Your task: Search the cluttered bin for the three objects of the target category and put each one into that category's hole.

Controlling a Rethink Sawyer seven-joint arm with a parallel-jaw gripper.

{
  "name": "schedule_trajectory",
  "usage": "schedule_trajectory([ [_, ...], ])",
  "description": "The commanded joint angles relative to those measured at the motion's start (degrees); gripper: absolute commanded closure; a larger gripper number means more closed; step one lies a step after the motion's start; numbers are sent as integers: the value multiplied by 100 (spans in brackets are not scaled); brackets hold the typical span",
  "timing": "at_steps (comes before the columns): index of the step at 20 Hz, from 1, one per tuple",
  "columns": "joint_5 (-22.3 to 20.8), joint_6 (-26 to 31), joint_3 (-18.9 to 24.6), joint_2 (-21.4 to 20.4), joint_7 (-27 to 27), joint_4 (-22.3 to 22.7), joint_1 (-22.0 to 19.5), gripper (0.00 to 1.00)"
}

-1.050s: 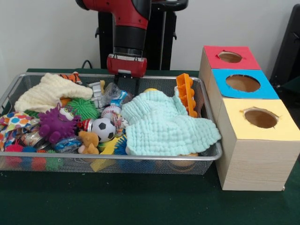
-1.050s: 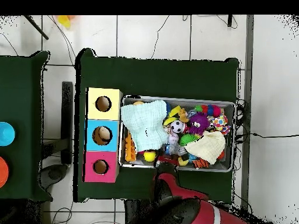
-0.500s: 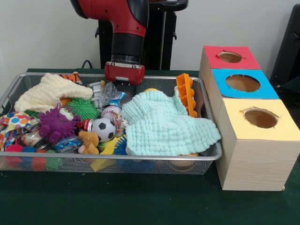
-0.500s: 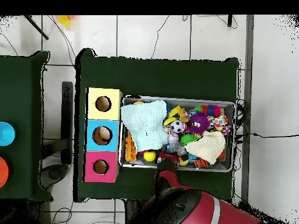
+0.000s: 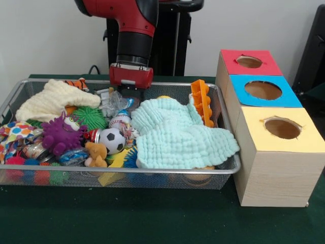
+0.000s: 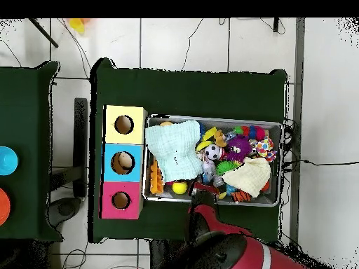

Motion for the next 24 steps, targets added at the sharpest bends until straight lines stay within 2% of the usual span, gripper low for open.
schedule_trajectory([
  [1,-177,-85,22,-436,972,-285,-216,0],
  [12,-418,224,68,-910,935,-98,-321,0],
  [17,-529,244,85,-890,910,-144,-384,0],
  [22,-455,190,14,-906,907,-95,-331,0],
  [24,-431,106,18,-795,911,-139,-322,0],
])
